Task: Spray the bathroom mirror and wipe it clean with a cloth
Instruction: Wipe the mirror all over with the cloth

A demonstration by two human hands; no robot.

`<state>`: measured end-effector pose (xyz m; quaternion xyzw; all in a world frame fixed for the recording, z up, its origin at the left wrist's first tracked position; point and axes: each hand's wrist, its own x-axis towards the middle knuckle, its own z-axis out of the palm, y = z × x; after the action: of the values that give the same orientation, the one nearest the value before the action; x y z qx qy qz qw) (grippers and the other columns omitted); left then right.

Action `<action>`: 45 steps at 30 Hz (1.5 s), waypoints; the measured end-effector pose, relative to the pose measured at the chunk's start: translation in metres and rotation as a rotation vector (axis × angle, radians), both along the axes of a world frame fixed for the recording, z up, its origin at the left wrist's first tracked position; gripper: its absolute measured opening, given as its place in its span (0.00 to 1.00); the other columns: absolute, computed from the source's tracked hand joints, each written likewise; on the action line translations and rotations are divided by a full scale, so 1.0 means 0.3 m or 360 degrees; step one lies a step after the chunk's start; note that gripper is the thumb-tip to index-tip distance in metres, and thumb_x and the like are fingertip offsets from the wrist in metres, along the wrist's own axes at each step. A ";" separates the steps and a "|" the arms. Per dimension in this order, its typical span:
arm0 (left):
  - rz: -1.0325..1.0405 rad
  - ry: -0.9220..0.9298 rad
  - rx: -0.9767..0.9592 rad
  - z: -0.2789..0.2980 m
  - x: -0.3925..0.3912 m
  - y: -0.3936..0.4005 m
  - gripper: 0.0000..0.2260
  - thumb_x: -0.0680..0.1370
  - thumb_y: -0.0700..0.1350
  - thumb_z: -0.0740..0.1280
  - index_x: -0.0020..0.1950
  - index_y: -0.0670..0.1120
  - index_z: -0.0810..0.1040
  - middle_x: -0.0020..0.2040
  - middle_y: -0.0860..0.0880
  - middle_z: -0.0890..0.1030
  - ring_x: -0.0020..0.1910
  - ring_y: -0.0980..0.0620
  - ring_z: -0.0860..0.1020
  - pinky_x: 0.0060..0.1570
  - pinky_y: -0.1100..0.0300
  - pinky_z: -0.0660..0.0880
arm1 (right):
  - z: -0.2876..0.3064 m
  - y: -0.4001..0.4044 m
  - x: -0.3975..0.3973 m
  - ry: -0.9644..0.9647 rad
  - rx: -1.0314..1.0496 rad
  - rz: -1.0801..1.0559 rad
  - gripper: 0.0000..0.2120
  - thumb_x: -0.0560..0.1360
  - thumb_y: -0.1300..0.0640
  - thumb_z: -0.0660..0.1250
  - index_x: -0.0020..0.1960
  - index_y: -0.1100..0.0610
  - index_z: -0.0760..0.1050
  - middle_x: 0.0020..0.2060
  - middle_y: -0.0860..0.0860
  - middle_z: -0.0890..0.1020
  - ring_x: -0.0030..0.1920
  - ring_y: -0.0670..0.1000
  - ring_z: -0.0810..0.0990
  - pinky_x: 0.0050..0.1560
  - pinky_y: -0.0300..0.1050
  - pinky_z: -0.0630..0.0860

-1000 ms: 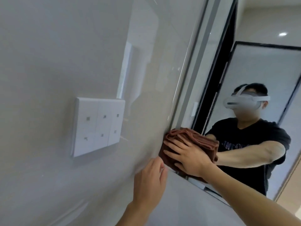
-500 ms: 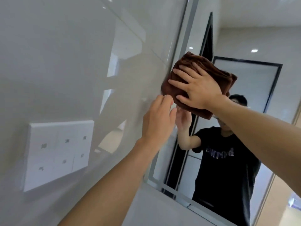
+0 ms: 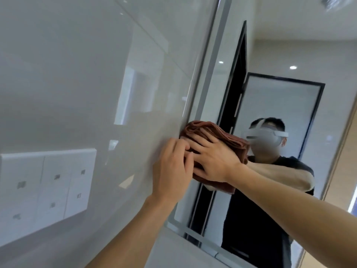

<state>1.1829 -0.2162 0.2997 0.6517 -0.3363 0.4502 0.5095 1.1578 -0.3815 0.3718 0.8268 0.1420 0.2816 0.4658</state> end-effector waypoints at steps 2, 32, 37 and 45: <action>0.0033 -0.0050 -0.0038 0.043 0.004 -0.017 0.03 0.78 0.44 0.67 0.50 0.47 0.74 0.47 0.53 0.75 0.45 0.52 0.74 0.37 0.58 0.75 | 0.177 -0.001 0.010 -0.0009 -0.0137 -0.0005 0.29 0.78 0.37 0.57 0.76 0.46 0.65 0.77 0.52 0.64 0.78 0.57 0.60 0.76 0.61 0.53; 0.0029 -0.0084 -0.0195 0.428 0.016 -0.186 0.16 0.81 0.47 0.60 0.69 0.48 0.73 0.73 0.48 0.70 0.71 0.49 0.70 0.63 0.52 0.76 | 0.895 -0.068 -0.139 -0.0619 -0.0049 -0.0249 0.31 0.77 0.32 0.48 0.78 0.39 0.58 0.79 0.49 0.60 0.79 0.53 0.55 0.78 0.58 0.49; 0.0028 -0.0179 -0.0208 0.550 0.015 -0.185 0.17 0.83 0.48 0.61 0.71 0.49 0.71 0.74 0.49 0.69 0.72 0.50 0.68 0.66 0.54 0.73 | 1.086 -0.058 -0.115 -0.0828 0.0047 -0.0295 0.33 0.75 0.30 0.43 0.78 0.38 0.56 0.79 0.47 0.58 0.80 0.52 0.53 0.78 0.57 0.48; 0.0007 -0.0349 -0.0203 0.671 -0.036 -0.223 0.18 0.82 0.48 0.62 0.72 0.48 0.72 0.74 0.48 0.70 0.72 0.48 0.69 0.66 0.53 0.71 | 1.128 -0.071 -0.122 -0.1109 0.0293 -0.0228 0.32 0.76 0.31 0.46 0.78 0.40 0.56 0.80 0.50 0.57 0.80 0.53 0.52 0.78 0.58 0.47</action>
<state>1.1720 -0.2832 0.5010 0.5655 -0.3593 0.5404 0.5090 1.1213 -0.4028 0.7101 0.7275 -0.1094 0.5246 0.4284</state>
